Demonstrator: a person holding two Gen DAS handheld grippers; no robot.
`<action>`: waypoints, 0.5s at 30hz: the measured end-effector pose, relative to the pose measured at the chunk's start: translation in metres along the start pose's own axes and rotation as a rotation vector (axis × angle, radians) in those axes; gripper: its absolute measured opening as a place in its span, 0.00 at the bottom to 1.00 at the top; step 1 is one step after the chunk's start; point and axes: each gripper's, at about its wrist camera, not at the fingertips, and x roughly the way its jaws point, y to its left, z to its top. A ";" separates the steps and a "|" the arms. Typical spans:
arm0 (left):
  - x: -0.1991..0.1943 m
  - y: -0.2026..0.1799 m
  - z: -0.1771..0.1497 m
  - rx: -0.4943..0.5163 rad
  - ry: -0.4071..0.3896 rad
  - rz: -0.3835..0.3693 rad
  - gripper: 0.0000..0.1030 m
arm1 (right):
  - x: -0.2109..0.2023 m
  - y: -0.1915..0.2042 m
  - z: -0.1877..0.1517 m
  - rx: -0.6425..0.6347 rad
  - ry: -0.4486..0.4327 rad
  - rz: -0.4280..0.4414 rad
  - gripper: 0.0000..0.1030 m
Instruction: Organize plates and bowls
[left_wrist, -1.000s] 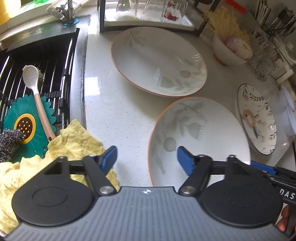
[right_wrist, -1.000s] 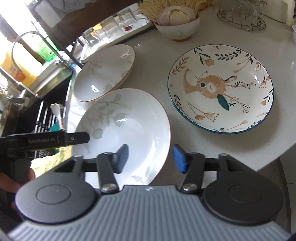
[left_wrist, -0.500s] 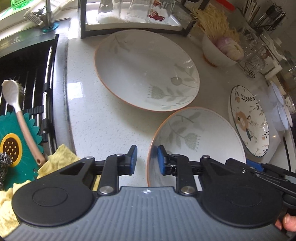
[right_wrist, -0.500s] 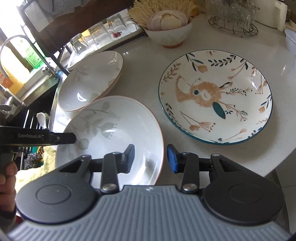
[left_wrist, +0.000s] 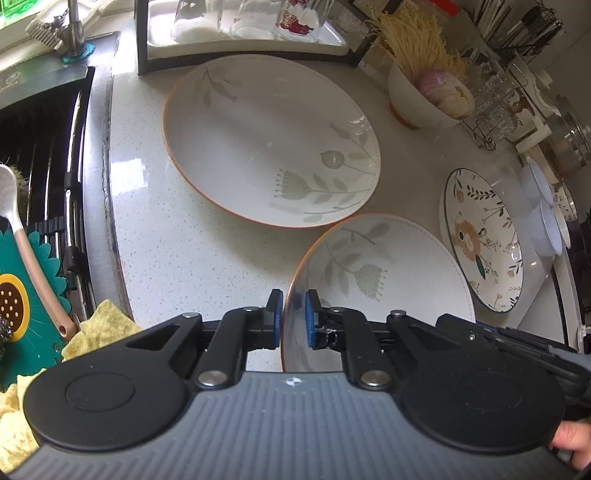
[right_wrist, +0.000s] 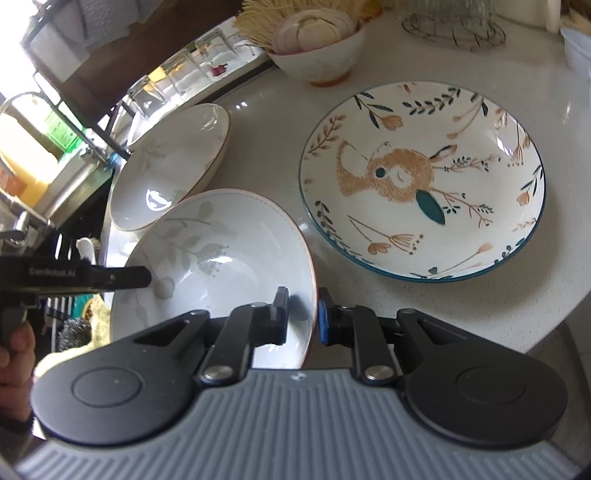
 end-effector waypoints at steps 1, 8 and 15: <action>-0.001 -0.002 0.001 0.010 0.001 0.000 0.14 | -0.002 -0.001 0.001 -0.004 -0.006 0.003 0.18; -0.017 -0.016 0.004 -0.005 -0.011 -0.037 0.14 | -0.023 -0.008 0.020 -0.035 -0.031 0.039 0.18; -0.046 -0.036 0.015 -0.068 -0.059 -0.076 0.14 | -0.052 -0.019 0.044 -0.031 -0.050 0.100 0.18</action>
